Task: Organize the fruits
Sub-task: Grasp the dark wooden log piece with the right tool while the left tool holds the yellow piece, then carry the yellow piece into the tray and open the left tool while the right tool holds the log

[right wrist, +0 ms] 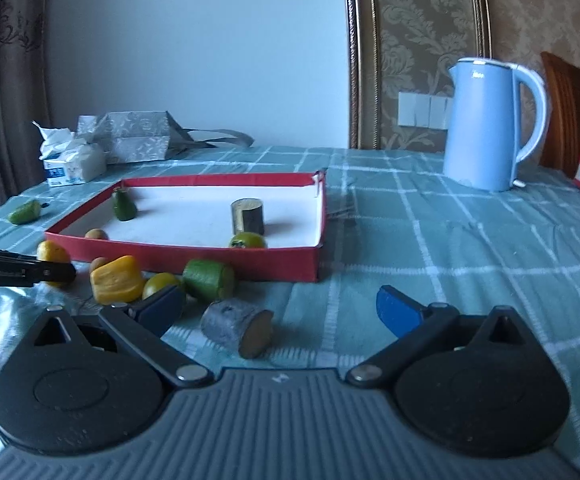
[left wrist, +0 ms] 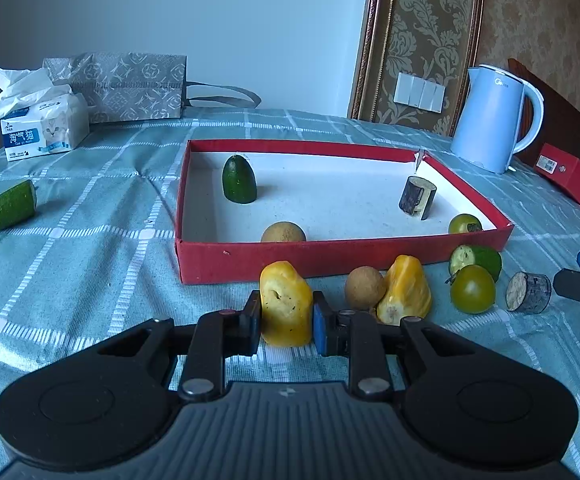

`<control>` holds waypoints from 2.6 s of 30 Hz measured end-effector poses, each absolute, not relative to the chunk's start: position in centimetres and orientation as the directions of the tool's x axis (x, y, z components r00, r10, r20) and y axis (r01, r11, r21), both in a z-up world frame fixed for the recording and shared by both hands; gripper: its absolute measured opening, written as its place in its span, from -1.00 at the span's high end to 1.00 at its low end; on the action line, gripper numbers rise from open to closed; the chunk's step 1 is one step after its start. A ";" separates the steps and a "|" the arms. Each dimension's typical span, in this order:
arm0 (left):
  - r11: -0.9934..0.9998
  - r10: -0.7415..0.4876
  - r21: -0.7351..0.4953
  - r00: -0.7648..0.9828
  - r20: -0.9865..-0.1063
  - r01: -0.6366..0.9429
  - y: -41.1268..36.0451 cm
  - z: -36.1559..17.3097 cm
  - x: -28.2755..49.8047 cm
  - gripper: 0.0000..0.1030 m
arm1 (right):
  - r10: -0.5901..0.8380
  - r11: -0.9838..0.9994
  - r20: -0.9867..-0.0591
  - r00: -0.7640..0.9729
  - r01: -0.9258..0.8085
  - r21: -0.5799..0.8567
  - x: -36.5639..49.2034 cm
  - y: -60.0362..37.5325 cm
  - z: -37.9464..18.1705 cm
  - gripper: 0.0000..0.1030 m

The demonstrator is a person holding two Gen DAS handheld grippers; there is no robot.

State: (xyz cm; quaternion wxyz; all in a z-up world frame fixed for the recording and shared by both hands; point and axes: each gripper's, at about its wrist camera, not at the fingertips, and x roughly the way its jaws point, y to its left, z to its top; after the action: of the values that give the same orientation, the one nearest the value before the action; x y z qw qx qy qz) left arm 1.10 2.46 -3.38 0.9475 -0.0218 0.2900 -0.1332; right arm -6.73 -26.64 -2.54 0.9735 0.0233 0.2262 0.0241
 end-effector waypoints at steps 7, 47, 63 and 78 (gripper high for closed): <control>0.964 -0.264 -0.116 0.797 -0.543 0.240 2.4 -3.4 1.1 0.52 | 0.057 0.998 -0.491 0.869 -0.036 0.052 -5.5 -25.2 -3.6 -0.82; 0.958 -0.282 -0.105 0.798 -0.533 0.268 1.9 -2.0 0.8 0.52 | -0.157 0.955 -0.405 0.901 0.243 0.169 -3.4 -26.4 -3.4 0.16; 0.961 -0.253 -0.034 0.816 -0.521 0.276 -1.2 2.0 9.1 0.52 | -0.159 0.948 -0.406 0.900 0.254 0.192 -3.5 -26.9 -3.4 0.16; 0.974 -0.171 0.006 0.749 -0.640 0.228 -4.1 -1.1 16.3 0.44 | -0.143 0.948 -0.423 0.895 0.247 0.203 -3.1 -27.1 -3.5 0.16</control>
State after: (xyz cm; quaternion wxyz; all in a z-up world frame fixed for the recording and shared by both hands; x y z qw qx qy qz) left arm 16.31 -4.07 -1.15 0.9343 0.0419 0.3375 -0.1068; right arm -3.11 -27.09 -3.55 0.9651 0.1265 0.2058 -0.1011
